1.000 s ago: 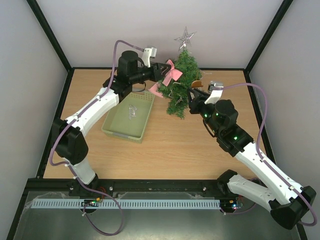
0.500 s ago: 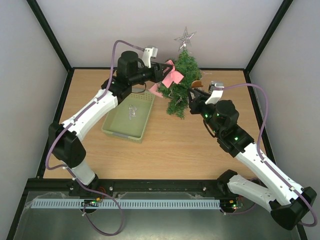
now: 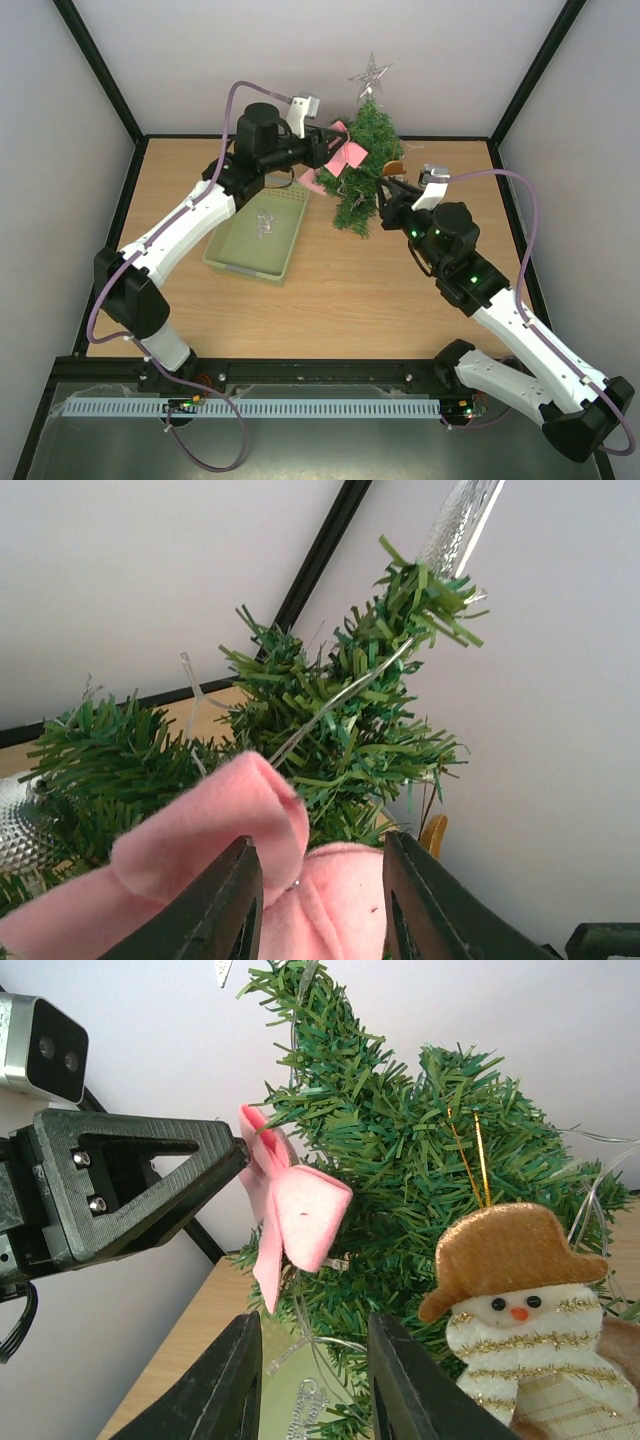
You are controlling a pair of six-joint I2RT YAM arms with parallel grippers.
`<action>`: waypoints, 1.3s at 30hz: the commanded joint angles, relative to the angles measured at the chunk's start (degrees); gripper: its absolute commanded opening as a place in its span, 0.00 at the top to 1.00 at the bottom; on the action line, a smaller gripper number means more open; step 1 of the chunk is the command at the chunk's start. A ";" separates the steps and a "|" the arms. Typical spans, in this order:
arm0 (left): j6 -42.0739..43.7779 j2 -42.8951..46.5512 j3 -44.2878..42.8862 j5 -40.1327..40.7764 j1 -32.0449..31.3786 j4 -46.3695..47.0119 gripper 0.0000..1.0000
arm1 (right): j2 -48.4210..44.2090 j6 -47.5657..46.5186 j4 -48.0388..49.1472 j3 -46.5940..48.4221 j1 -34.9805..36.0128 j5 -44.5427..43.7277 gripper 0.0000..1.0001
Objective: Decorate the small christmas tree
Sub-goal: Place the decoration item on the Christmas tree.
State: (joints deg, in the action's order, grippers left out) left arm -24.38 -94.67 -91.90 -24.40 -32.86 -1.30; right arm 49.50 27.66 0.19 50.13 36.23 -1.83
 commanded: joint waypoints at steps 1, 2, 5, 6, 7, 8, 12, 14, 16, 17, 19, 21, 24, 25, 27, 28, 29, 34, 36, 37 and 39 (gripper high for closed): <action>1.28 1.84 -1.31 1.37 -0.67 -1.96 0.65 | -1.06 0.20 -0.01 -0.54 -0.19 -0.28 0.72; 1.48 1.86 -1.21 1.59 -0.68 -2.26 0.65 | -1.14 0.20 -0.05 -0.56 -0.19 -0.33 0.73; 1.97 1.57 -0.35 1.75 -0.64 -2.13 0.65 | -1.46 0.21 -0.03 -0.94 -0.20 -0.33 0.73; 2.32 1.45 0.00 1.61 -0.66 -1.68 0.65 | -1.57 0.28 0.10 -1.11 -0.21 -0.37 0.72; 2.60 1.36 0.39 1.48 -0.65 -1.08 0.65 | -1.59 0.29 0.22 -1.15 -0.19 -0.39 0.73; 2.77 1.22 0.56 1.47 -0.63 -0.70 0.65 | -1.52 0.29 0.21 -1.25 -0.19 -0.37 0.72; 3.72 0.04 -0.41 1.83 -0.65 -0.74 0.66 | -1.25 0.39 0.34 -1.14 -0.19 -0.52 0.72; 4.40 -0.89 -1.25 2.43 -0.65 -1.84 0.67 | -1.29 0.57 0.21 -0.96 -0.23 -0.36 0.72; 4.91 -1.67 -2.28 2.69 -0.67 -3.59 0.67 | -1.24 0.35 -0.13 -0.62 -0.22 -0.04 0.72; 4.98 -1.82 -2.40 2.86 -0.64 -4.07 0.67 | -1.32 0.15 -0.44 -0.45 -0.20 -0.07 0.72; 4.83 -1.83 -1.88 3.28 -0.64 -4.26 0.68 | -1.56 -0.28 -1.03 -0.28 -0.24 -0.27 0.72; 4.62 -1.84 -1.08 3.25 -0.67 -3.97 0.70 | -1.89 -0.49 -1.10 -0.28 -0.24 -0.37 0.72; 4.52 -2.20 -0.81 3.20 -0.65 -4.15 0.71 | -2.12 -0.80 -1.14 0.05 -0.20 -0.37 0.72; 4.56 -2.33 -1.01 3.22 -0.66 -4.60 0.71 | -2.12 -0.91 -1.20 0.10 -0.19 -0.37 0.72; 4.36 -2.32 -1.34 2.91 -0.76 -4.54 0.71 | -2.19 -1.10 -1.40 0.23 -0.19 -0.46 0.72; 4.18 -2.05 -1.43 2.89 -0.83 -4.34 0.71 | -2.27 -1.20 -1.49 0.23 -0.19 -0.53 0.72; 4.01 -1.82 -1.63 2.92 -0.87 -4.28 0.71 | -2.42 -1.20 -1.55 0.11 -0.19 -0.55 0.72; 3.56 -0.81 -3.18 3.93 -1.09 -5.68 0.70 | -3.07 -1.12 -1.51 -0.56 -0.19 -0.59 0.72; 3.48 -0.02 -3.05 4.70 -1.08 -5.64 0.67 | -3.30 -1.12 -1.55 -0.93 -0.19 -0.64 0.72; 3.39 0.34 -2.97 4.93 -1.07 -5.57 0.66 | -3.39 -1.12 -1.59 -0.98 -0.23 -0.59 0.72; 3.25 1.05 -2.94 5.14 -1.07 -5.51 0.62 | -3.48 -1.07 -1.67 -1.29 -0.22 -0.83 0.72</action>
State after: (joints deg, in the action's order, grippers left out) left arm -20.82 -96.42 -93.06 -20.51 -33.61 -6.00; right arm 47.07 27.20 -1.08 49.63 36.23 -1.89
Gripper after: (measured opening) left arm 0.349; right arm 0.281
